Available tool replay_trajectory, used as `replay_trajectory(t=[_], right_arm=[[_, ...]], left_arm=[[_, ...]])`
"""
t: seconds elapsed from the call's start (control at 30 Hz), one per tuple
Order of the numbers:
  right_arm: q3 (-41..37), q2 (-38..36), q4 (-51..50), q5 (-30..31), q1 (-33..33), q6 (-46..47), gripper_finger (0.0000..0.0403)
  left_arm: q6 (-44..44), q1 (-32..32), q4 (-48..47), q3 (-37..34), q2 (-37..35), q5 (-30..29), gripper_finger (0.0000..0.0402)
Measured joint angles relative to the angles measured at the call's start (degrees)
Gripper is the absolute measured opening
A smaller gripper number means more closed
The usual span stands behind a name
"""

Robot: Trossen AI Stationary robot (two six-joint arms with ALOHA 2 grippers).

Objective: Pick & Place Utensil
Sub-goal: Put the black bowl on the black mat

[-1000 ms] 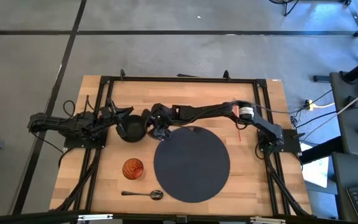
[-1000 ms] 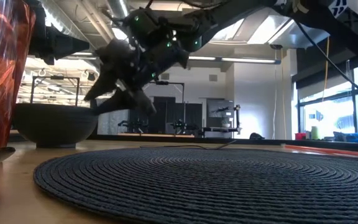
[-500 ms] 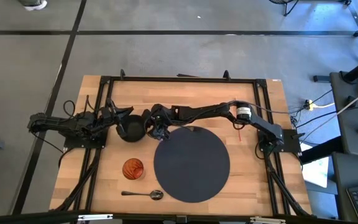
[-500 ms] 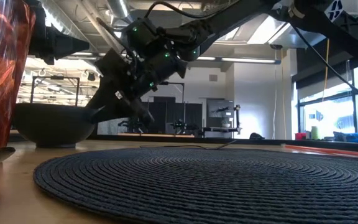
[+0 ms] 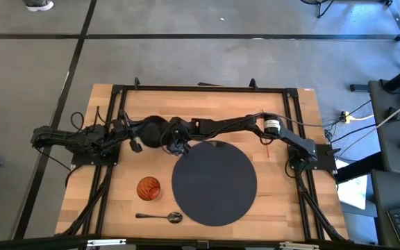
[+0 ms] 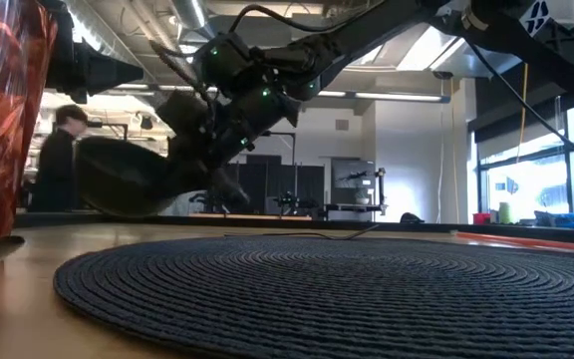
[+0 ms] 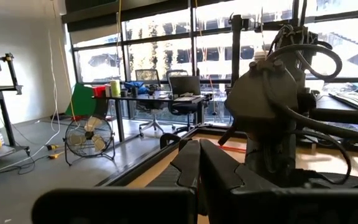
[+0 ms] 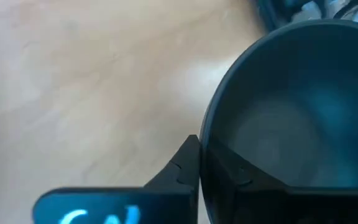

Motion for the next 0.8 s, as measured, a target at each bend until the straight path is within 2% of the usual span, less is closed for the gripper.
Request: replay_trajectory(t=[0.17,0.3,0.43,0.63,0.8], right_arm=[[0.7,-1.9,-3.9,3.6,0.9,2.1,0.0011],[4.0,-3.0,-14.5,6.2,1.6,6.1,0.0011],[6.2,-4.9,-24.3,6.5,2.3,10.1,0.0011],[6.3,-9.0,-33.6,6.2,4.8,13.4,0.0011],[6.3,-14.0,-40.5,2.5,6.0,17.5,0.0011]], left_arm=[[0.0,0.0,0.0,0.0,0.0,0.1,0.0004],[-0.1,0.0,-0.1,0.0,0.0,0.1,0.0004],[-1.0,0.0,-0.4,0.0,0.0,0.1,0.0004],[-1.4,0.0,-1.2,0.0,0.0,0.0,0.0004],[-1.4,0.0,-1.3,0.0,0.0,-0.1,0.0004]])
